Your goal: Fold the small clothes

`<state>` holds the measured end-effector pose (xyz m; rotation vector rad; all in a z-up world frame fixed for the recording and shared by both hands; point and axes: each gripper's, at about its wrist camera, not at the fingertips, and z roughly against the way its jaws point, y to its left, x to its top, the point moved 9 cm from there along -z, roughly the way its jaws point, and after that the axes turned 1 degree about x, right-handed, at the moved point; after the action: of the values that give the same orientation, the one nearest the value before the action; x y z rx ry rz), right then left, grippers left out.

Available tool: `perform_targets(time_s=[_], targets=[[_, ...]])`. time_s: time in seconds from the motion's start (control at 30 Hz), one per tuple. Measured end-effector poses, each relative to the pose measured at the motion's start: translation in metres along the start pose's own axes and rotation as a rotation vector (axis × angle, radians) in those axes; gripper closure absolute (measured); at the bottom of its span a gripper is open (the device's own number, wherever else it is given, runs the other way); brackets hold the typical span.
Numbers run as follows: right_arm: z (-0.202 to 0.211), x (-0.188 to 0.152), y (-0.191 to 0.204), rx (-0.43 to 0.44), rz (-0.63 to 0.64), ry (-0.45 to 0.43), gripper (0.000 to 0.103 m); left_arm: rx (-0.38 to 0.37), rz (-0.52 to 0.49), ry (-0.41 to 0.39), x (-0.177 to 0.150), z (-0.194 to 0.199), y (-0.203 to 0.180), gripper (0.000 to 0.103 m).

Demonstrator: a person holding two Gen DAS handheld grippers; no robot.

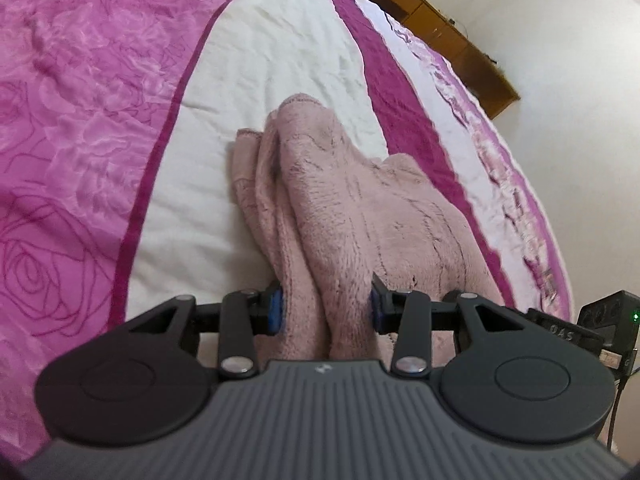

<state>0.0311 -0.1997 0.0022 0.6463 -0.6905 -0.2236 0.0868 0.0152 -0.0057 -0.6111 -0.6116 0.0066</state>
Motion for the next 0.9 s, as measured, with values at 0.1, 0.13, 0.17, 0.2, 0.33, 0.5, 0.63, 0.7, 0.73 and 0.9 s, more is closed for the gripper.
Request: perform_targets(time_s=[0.1, 0.13, 0.17, 0.2, 0.33, 0.5, 0.63, 0.7, 0.73, 0.9], targets=[[0.001, -0.005, 0.000, -0.021, 0.034, -0.011, 0.045, 0.035, -0.058, -0.008, -0.002, 0.000, -0.003, 0.059], [0.000, -0.005, 0.002, -0.030, 0.045, -0.011, 0.042, 0.044, -0.070, -0.012, -0.003, 0.001, -0.005, 0.059], [0.000, -0.005, 0.003, -0.037, 0.057, -0.012, 0.041, 0.051, -0.078, -0.015, -0.004, 0.001, -0.006, 0.059], [0.000, -0.005, 0.005, -0.043, 0.068, -0.015, 0.040, 0.057, -0.084, -0.016, -0.004, 0.002, -0.006, 0.059], [0.006, -0.005, 0.012, -0.067, 0.119, -0.027, 0.036, 0.072, -0.074, -0.022, -0.005, 0.005, -0.006, 0.059], [0.024, -0.001, 0.017, -0.117, 0.194, -0.074, 0.035, 0.090, -0.086, -0.045, -0.007, 0.015, -0.007, 0.056], [0.036, 0.001, 0.022, -0.153, 0.237, -0.132, 0.035, 0.117, -0.115, -0.065, -0.007, 0.019, -0.008, 0.054], [0.036, 0.000, 0.024, -0.155, 0.253, -0.132, 0.036, 0.163, -0.149, -0.084, -0.006, 0.020, -0.006, 0.054], [0.033, -0.001, 0.024, -0.150, 0.257, -0.119, 0.037, 0.182, -0.161, -0.086, -0.006, 0.019, -0.004, 0.054], [0.010, -0.013, 0.028, -0.172, 0.306, -0.083, 0.037, 0.219, -0.183, -0.077, -0.004, 0.008, 0.003, 0.054]])
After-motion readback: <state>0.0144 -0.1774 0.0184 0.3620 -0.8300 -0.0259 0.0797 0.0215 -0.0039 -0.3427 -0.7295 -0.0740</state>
